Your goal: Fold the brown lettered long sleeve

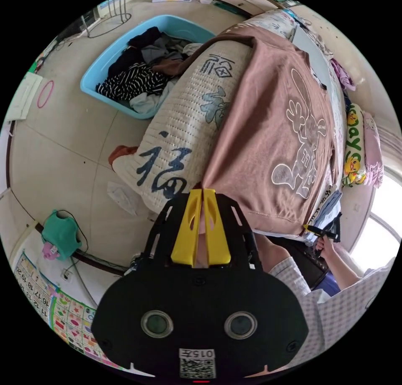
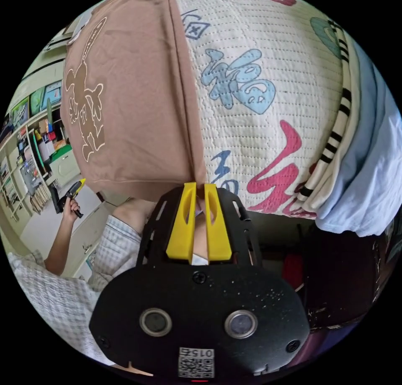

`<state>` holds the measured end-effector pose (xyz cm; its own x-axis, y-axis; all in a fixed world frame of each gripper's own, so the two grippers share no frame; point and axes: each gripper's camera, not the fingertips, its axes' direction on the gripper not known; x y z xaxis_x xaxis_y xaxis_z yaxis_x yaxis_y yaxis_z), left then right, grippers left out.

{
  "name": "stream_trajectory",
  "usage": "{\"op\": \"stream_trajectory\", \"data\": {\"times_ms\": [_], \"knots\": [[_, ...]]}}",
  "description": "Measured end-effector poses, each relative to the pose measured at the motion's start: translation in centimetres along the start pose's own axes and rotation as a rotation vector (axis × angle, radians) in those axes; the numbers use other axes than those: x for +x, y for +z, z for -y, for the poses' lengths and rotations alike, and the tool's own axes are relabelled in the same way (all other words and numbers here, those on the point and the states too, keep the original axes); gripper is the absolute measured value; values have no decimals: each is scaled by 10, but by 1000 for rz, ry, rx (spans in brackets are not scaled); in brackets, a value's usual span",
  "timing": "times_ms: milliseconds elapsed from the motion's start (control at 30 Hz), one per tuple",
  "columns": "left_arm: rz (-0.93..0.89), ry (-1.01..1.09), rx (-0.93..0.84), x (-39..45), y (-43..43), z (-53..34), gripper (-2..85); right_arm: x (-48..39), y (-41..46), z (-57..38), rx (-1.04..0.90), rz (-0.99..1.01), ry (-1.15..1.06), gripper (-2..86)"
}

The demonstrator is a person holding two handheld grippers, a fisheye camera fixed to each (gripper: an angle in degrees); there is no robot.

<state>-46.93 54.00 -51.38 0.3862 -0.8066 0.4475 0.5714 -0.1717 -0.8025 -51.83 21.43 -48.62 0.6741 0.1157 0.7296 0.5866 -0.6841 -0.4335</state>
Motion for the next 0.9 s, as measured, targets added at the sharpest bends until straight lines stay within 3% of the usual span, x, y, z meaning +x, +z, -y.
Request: {"op": "stream_trajectory", "data": {"times_ms": [167,300,500,733,900], "knots": [[165,69,-30,36,11,-11,-4,-10,29,6,-14,-134,-50,39],[265,57,-46,65,35,-16,-2,-2,68,15,5,-122,59,41],[379,99,-75,101,37,-34,38,14,97,-4,103,-92,29,53],[425,17,25,145,-3,-71,51,50,133,-11,116,-6,21,62],[261,156,116,256,2,-75,49,81,147,-17,97,71,-6,76]]}}
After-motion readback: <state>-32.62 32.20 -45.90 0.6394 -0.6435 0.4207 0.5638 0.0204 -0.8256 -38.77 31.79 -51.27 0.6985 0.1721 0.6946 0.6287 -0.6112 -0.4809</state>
